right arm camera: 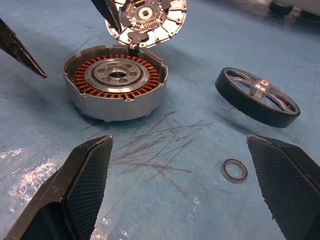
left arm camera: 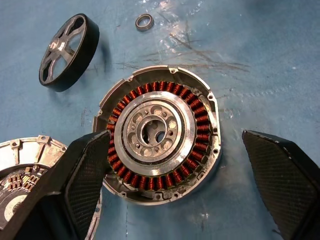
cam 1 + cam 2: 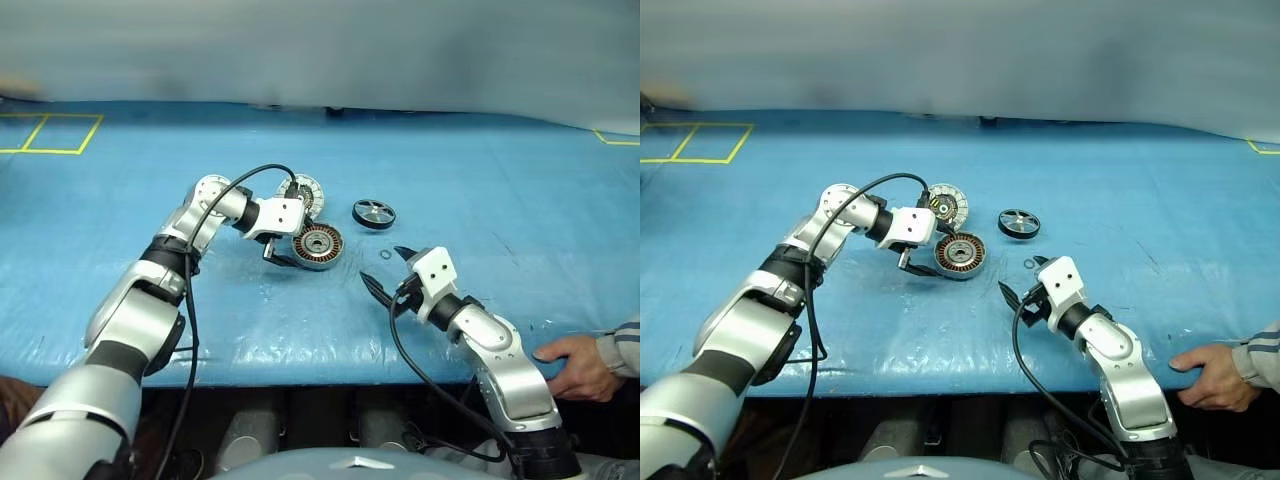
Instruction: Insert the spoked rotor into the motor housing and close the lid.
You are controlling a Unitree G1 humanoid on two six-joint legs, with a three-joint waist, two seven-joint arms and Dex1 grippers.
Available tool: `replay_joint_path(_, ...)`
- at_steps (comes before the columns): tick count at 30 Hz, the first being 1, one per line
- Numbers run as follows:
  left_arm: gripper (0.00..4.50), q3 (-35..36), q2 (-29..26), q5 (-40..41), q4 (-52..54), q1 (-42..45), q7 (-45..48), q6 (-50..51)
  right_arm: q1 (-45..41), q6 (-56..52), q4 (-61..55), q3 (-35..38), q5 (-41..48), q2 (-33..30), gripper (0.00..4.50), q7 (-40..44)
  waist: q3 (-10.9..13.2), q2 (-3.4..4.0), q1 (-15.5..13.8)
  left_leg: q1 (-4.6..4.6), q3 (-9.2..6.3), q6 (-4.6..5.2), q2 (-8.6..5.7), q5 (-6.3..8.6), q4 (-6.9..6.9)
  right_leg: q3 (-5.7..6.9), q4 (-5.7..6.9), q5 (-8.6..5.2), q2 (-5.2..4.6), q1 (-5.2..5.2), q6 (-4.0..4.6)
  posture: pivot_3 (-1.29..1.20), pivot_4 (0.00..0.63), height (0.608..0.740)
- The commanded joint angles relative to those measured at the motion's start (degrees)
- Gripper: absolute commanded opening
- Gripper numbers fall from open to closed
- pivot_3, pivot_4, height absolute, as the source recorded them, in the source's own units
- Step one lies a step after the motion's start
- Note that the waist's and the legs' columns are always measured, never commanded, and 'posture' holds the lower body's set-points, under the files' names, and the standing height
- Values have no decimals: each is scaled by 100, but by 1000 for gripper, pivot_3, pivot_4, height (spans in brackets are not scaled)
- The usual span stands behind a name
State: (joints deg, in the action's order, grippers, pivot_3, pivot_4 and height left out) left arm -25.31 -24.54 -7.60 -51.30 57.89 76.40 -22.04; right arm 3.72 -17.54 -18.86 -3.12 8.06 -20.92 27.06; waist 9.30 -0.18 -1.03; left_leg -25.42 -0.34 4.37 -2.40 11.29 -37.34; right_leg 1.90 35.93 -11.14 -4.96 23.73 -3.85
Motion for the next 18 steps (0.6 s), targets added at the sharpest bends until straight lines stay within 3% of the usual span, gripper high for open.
replay_joint_path(1, 4500, -67, 132, -244, -528, 457, 195, -379, 64, 226, -300, 49, -46, 94, 4484, -175, 0, 0, 8, -2, 0, 2, 0, 1, -4, 0, 0, 1, 0, 0, -2, 0, 150, 740)
replay_joint_path(18, 4500, -252, 757, -1122, -1840, 1290, 375, -858, 218, 557, -256, 16, -262, 478, 4484, -690, 1, -2, 11, -12, -2, 11, 2, 8, -39, 1, 4, 8, 1, -4, -15, 0, 150, 740)
